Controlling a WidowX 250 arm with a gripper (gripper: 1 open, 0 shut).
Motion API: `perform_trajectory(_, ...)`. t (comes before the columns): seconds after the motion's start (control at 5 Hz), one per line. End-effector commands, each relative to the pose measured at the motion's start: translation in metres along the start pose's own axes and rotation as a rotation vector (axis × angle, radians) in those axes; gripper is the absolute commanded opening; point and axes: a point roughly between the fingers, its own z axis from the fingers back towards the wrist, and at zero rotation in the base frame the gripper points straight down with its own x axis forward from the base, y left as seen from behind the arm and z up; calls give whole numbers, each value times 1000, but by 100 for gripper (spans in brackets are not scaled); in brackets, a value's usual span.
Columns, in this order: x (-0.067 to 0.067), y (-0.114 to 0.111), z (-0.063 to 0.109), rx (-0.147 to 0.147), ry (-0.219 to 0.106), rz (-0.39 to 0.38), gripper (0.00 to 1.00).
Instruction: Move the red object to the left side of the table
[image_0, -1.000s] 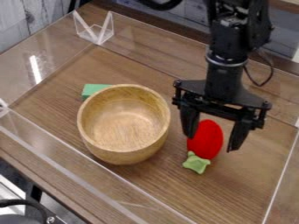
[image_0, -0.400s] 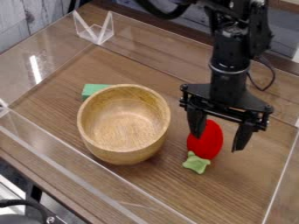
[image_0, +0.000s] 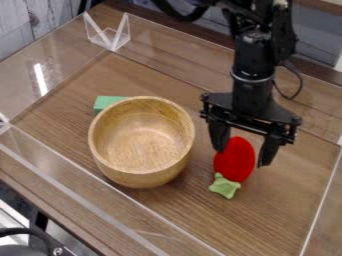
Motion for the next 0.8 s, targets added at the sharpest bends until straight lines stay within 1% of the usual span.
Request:
perform_trajectory(0.0, 4, -15, 4, -7, -38, -45, 100)
perform_trajectory(0.2, 7, -20, -5, -6, -52, -47, 100)
perform_trajectory(0.4, 15, -18, -13, -1, -61, -36, 100)
perform_trajectory(0.6, 18, -13, -10, 3, -64, -15, 100)
